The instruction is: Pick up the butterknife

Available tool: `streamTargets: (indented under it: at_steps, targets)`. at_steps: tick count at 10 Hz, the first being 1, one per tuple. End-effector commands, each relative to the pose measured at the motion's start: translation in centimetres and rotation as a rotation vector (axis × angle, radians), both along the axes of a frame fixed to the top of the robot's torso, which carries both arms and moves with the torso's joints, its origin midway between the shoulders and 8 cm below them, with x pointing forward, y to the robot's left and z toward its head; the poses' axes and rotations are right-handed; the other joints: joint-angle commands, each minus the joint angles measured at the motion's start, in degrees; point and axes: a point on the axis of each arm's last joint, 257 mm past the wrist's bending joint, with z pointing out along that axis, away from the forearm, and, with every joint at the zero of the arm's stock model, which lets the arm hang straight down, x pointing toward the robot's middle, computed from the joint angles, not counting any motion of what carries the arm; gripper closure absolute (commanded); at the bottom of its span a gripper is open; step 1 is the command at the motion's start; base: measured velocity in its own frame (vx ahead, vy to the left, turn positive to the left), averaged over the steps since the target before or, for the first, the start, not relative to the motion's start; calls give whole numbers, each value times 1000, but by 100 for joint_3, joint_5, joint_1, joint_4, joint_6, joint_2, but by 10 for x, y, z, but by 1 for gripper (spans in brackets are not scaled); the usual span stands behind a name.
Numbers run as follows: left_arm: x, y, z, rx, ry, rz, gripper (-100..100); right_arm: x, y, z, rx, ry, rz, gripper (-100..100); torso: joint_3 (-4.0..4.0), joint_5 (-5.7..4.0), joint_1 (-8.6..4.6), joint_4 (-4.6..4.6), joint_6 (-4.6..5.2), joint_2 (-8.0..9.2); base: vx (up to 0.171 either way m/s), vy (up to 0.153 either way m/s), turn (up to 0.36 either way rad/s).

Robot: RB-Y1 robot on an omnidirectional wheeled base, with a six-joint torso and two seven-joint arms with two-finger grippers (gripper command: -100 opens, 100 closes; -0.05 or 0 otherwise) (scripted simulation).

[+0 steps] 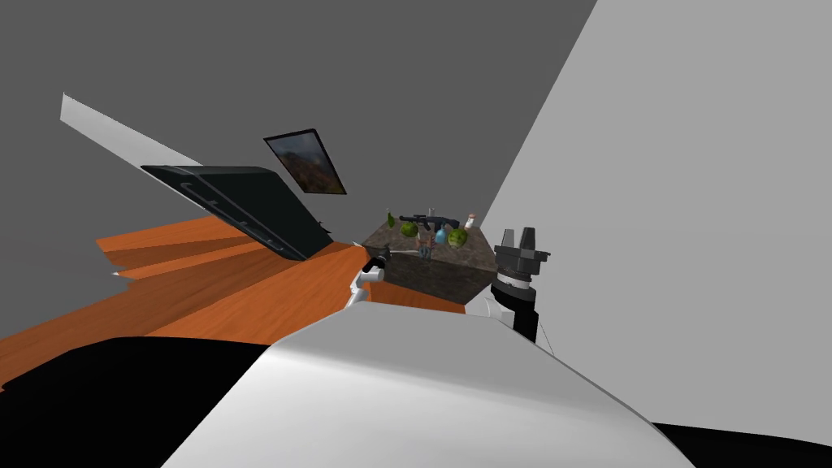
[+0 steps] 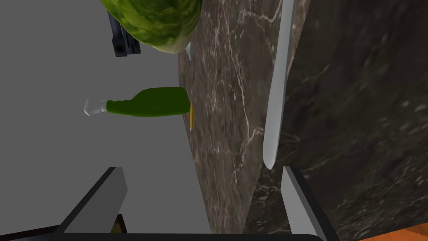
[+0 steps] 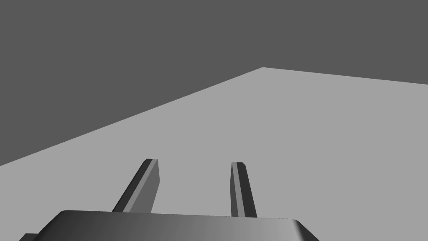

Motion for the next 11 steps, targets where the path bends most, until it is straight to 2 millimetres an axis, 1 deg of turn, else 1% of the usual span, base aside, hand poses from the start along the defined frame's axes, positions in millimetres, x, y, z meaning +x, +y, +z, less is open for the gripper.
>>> streamTargets:
  at_steps: [1, 2, 3, 4, 5, 6, 7, 8, 9, 10, 11]
  targets:
    - [0, 0, -3, -6, 32, -3, -100, 0, 0, 0, 0, 0, 0, 0, 0, 0, 0, 0, 0, 0, -4, -42, 43]
    - [3, 1, 5, -14, 30, -4, -100, 0, 0, 0, 0, 0, 0, 0, -1, 0, 1, -1, 1, -1, 0, -52, 66]
    - [1, 0, -1, -16, 59, -6, -100, 0, 0, 0, 0, 0, 0, 0, -1, 0, -2, -1, 0, -2, 0, -45, 38]
    - [3, 2, 6, -22, 59, -8, -100, 0, 0, 0, 0, 0, 0, 0, -2, 0, 0, -1, 1, -2, 4, -44, 56]
    - [1, 1, -1, -24, 87, -10, -100, 0, 0, 0, 0, 0, 0, 0, -2, 0, 0, -1, 0, -4, 4, -36, 31]
    - [2, 3, 5, -29, 90, -11, -100, 0, 0, 0, 0, 0, 0, 0, -3, 1, 3, -2, 1, -4, 7, -51, 41]
    - [0, 2, -1, -30, 118, -14, -100, 0, 0, 0, 0, 0, 0, 0, -3, 0, -2, -1, 1, -6, 4, -44, 24]
    - [0, 5, 3, -34, 126, -15, -100, 0, 0, 0, 0, 0, 0, 0, -3, 0, 1, -2, 1, -5, 11, -45, 32]
    - [-3, 4, -3, -35, 150, -18, -100, 0, 0, 0, 0, 0, 0, 0, -4, 0, 0, -2, 1, -7, 12, -38, 18]
    - [-3, 7, 0, -38, 162, -19, -100, 0, 0, 0, 0, 0, 0, 0, -4, 1, 3, -2, 1, -7, 17, -44, 18]
    - [-6, 6, -5, -39, 183, -21, -100, 0, 0, 0, 0, 0, 0, 0, -5, 0, 1, -2, 1, -9, 14, -37, 13]
